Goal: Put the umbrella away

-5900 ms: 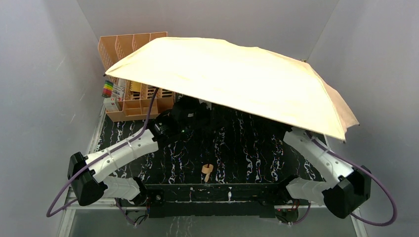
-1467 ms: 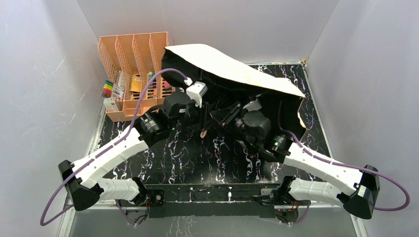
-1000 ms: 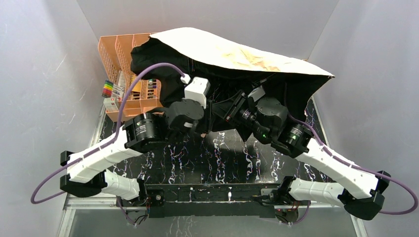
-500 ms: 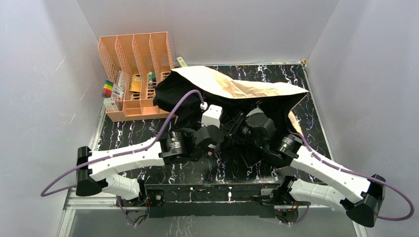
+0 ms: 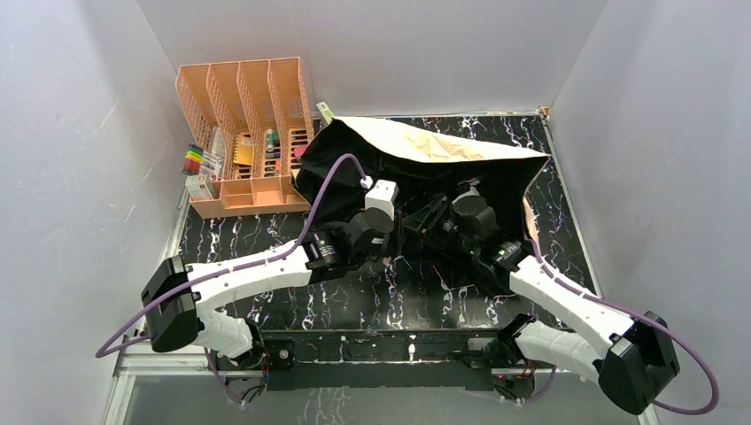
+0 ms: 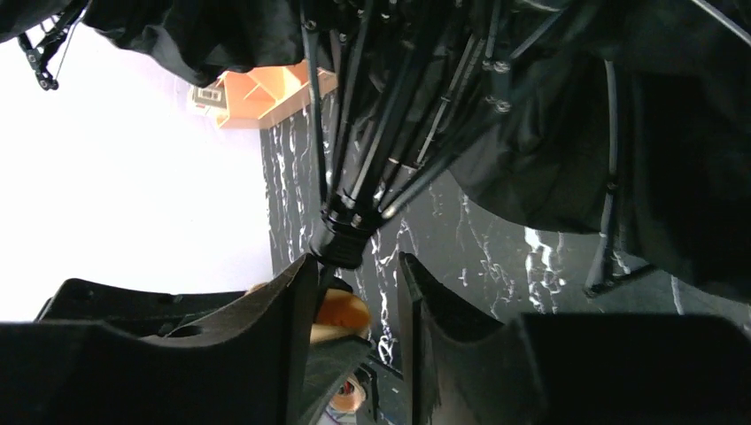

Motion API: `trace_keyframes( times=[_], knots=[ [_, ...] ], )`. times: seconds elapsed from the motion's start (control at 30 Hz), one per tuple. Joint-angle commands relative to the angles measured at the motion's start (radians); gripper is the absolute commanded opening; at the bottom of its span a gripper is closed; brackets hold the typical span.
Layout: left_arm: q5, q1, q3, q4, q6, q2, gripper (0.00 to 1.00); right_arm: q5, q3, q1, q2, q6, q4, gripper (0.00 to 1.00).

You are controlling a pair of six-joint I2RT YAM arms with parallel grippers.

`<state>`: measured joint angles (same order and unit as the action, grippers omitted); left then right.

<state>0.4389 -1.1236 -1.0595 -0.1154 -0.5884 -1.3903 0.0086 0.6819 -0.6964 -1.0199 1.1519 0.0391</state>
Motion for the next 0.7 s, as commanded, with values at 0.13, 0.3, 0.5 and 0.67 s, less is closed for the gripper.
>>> trace_keyframes(
  times=[0.13, 0.3, 0.5, 0.67],
  knots=[
    [-0.037, 0.038, 0.073, 0.102, 0.013, -0.010, 0.00, 0.167, -0.124, 0.032, 0.189, 0.028, 0.040, 0.70],
    [-0.061, 0.052, 0.102, 0.148, 0.003, -0.038, 0.00, 0.210, -0.160, 0.032, 0.294, 0.012, 0.165, 0.72],
    [-0.094, 0.071, 0.111, 0.211, -0.001, -0.108, 0.00, 0.174, -0.215, 0.032, 0.425, -0.061, 0.268, 0.72],
    [-0.133, 0.097, 0.123, 0.267, -0.018, -0.171, 0.00, 0.174, -0.243, 0.032, 0.534, -0.087, 0.357, 0.71]
  ],
)
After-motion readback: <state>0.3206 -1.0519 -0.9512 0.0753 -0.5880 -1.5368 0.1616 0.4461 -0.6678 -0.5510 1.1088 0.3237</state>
